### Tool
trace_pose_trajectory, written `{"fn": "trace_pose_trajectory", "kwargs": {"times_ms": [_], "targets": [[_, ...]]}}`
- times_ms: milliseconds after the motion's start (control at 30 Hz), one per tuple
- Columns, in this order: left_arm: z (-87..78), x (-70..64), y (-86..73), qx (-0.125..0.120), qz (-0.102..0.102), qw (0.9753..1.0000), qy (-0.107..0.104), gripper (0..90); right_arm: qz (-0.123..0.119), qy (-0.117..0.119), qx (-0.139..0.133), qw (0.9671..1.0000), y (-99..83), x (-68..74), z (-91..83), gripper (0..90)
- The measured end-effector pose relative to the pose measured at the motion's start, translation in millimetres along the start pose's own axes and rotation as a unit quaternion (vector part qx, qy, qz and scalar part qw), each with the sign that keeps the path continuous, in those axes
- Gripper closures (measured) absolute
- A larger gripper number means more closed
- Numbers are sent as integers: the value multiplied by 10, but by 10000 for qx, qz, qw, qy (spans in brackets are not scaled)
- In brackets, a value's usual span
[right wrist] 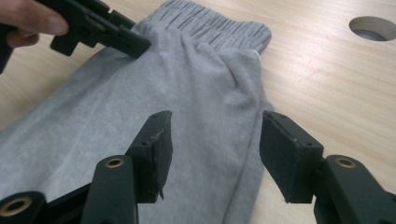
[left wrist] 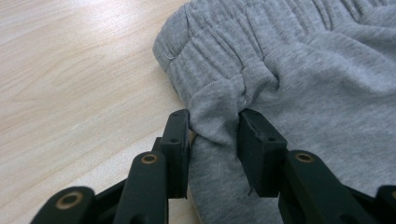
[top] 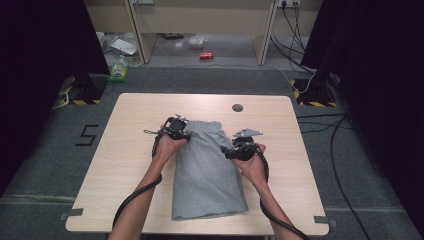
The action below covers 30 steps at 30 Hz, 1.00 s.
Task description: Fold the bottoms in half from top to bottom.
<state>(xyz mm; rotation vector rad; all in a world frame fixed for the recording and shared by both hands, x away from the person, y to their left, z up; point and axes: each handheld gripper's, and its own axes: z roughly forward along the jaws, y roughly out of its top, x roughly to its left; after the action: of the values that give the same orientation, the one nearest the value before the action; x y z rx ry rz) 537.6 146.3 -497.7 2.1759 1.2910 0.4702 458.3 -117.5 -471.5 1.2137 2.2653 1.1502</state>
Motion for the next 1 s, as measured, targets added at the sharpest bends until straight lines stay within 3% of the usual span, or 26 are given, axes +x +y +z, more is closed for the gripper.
{"fn": "trace_pose_trajectory", "kwargs": {"times_ms": [500, 1000], "targets": [[-1, 12, -22, -70, -62, 9999, -46, 642, 231, -285, 331, 9988, 138, -183, 442, 434], [0, 28, -55, -181, -174, 9996, -111, 647, 462, -387, 524, 9968, 239, -274, 690, 434]]}}
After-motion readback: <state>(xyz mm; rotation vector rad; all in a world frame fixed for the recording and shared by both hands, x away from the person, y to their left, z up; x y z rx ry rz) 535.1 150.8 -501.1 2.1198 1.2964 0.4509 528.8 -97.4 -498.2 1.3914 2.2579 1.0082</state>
